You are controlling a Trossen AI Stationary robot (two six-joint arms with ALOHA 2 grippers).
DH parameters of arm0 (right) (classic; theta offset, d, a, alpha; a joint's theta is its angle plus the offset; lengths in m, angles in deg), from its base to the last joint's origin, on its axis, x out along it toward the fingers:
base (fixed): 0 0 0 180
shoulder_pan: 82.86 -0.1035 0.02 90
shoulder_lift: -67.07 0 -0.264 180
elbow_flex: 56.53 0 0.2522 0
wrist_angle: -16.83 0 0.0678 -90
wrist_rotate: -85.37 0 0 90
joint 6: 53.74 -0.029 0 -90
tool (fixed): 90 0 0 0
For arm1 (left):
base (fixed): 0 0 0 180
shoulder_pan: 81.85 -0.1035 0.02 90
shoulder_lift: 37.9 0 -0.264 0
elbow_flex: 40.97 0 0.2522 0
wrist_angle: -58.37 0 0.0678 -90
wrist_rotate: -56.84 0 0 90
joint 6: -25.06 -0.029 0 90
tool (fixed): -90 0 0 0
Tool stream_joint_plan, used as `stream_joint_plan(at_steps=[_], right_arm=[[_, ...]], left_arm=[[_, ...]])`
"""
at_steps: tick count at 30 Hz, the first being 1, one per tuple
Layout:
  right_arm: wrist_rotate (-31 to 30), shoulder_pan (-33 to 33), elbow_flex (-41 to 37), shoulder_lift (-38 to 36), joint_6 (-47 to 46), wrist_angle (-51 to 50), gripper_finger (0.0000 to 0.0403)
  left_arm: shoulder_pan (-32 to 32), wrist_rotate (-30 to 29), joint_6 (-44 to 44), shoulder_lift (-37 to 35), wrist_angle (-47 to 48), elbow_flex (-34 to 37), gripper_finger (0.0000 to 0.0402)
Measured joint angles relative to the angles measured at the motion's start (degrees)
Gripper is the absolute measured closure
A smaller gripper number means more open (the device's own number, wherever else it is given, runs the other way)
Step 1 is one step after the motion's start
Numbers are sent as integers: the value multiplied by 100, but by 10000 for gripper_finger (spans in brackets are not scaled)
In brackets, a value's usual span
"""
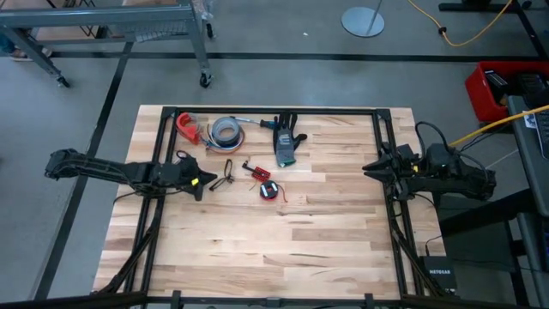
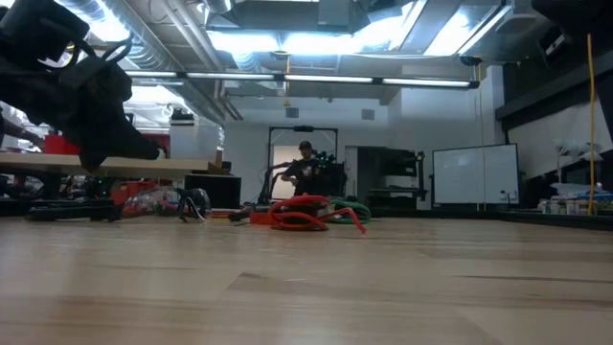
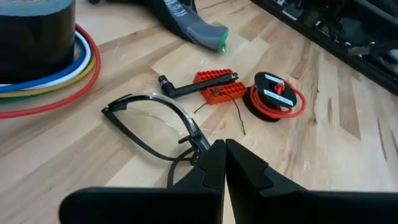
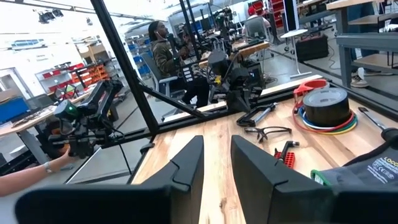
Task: Coil cords
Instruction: Return to Home Position
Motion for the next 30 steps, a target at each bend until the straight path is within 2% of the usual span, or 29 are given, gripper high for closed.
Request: stream_joint_plan(at_steps=[7,10,14,16,30], right_arm=[[0,0,0,0,0,-21,320],[0,0,0,0,-17,-14,320],[1,0,0,0,-54,-4,320],[1,0,0,0,-57,1,320],[0,-2,0,0,-63,32,320]], left_arm=[[0,156,-306,-2,-31,1,398],[0,717,-555,-37,-425,7,398],[0,1667,-1304,-261,-1253,7,398],[0,1940,-1678,-453,-1489,7,398],[0,2079,-1995,-2407,-906,4,398]])
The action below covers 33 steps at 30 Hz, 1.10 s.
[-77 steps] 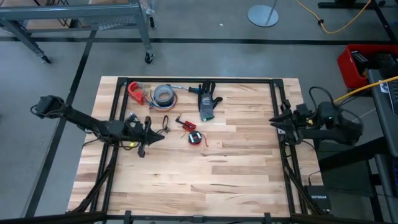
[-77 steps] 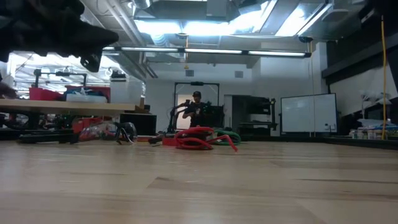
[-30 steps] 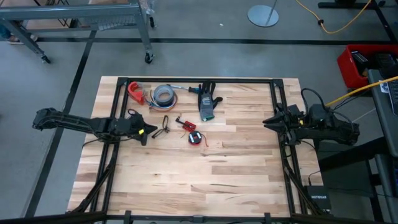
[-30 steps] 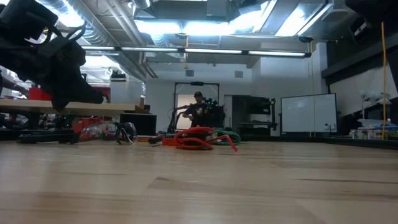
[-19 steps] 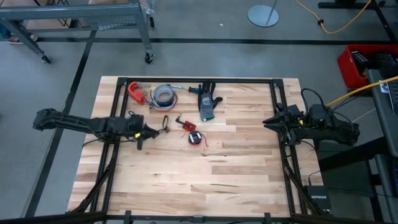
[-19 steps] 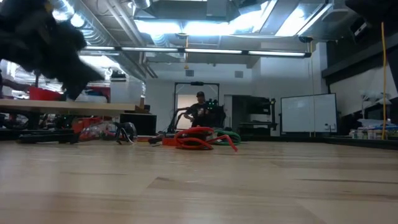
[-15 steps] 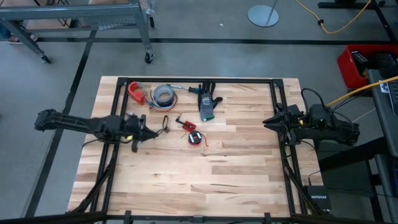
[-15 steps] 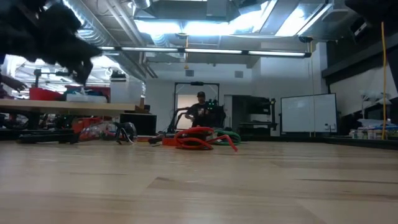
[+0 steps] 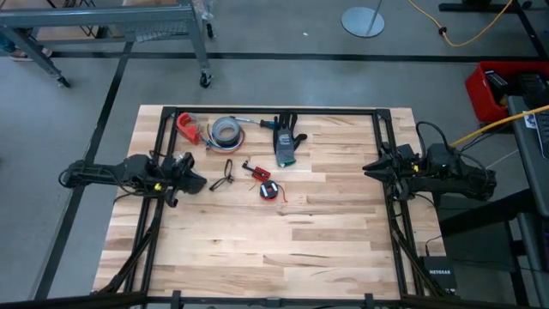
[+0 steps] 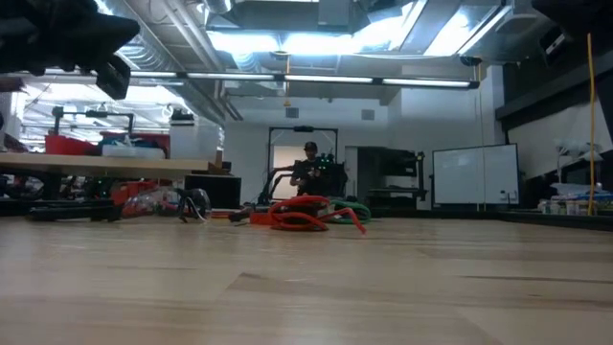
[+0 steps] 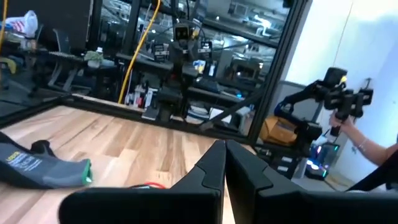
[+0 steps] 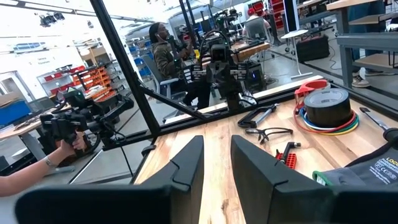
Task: Coil cords
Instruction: Return to Home Position
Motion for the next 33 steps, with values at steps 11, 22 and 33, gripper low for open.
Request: stream_joint_plan(at_steps=[11,22,33], right_arm=[[155,2,0,4,2,-37,320],[1071,2,249,2,0,419,320],[1228,0,1136,-2,245,-526,320]], left_arm=[[0,262,231,27,163,9,398],[0,996,190,27,331,15,398],[-2,400,330,29,258,15,398]])
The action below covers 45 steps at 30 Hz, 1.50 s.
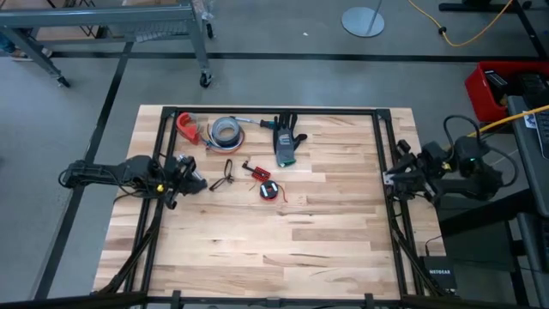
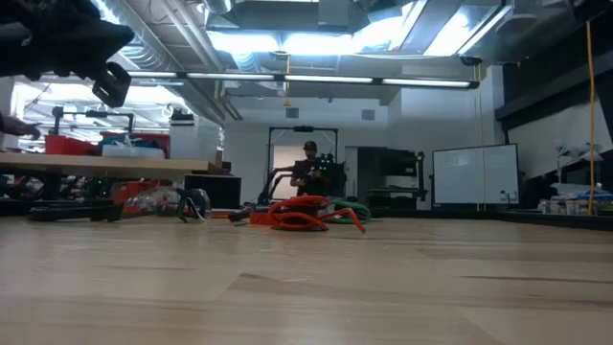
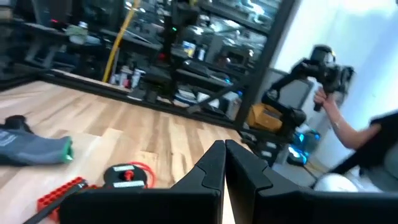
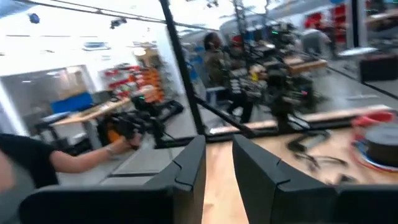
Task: Coil cords
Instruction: Return to Home Position
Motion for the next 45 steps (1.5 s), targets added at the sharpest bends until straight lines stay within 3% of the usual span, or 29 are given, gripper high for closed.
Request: stream_joint_plan(at_steps=[4,16,26,31,39,45], right_arm=[[-442,1,197,-69,27,-426,320],[-621,2,1092,-63,73,-1328,320],[-1028,2,1107,-61,81,-1602,320],[-1093,2,638,-63,92,-1178,320],[-1080,2,-733,-63,29,80,320],[-827,2,-1447,-63,-154,695,320]], left_arm=[[2,-74,212,-2,-343,2,398],[2,-66,-104,-2,-475,2,398],[2,-64,22,-2,-283,2,398],[2,-66,-20,-2,-274,3,398],[2,-64,189,-2,-235,3,398],[2,-63,264,0,-103,4,398]])
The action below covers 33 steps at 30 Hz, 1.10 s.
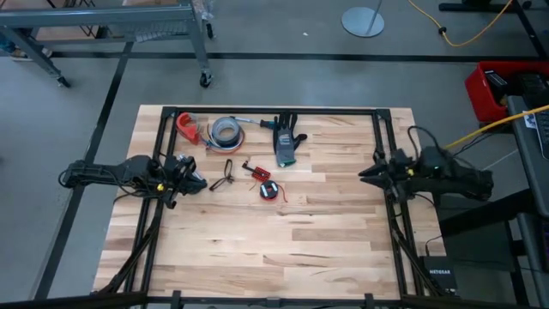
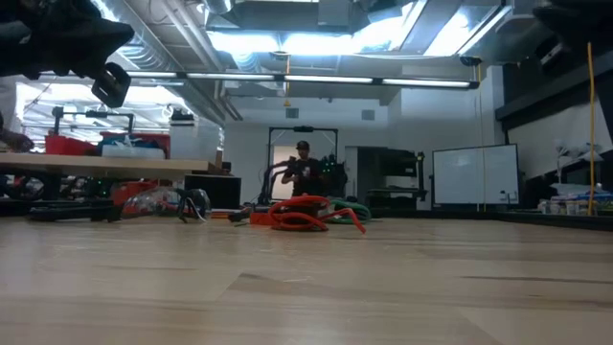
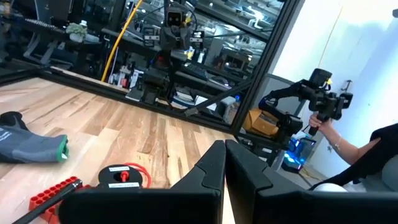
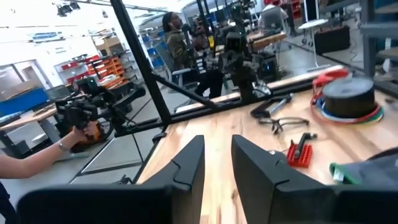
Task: Coil cords
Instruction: Return to Home Position
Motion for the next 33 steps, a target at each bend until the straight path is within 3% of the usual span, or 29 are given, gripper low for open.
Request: stream_joint_plan(at_steps=[14,22,33], right_arm=[[8,0,-1638,-2,-231,1891,320],[8,0,-2192,-3,-278,2916,320],[-309,0,-2215,-2,-71,2655,320]], left_arm=[[0,0,33,-1,-12,0,398],[0,0,55,0,-16,0,398],[0,46,-281,-2,64,0,398]])
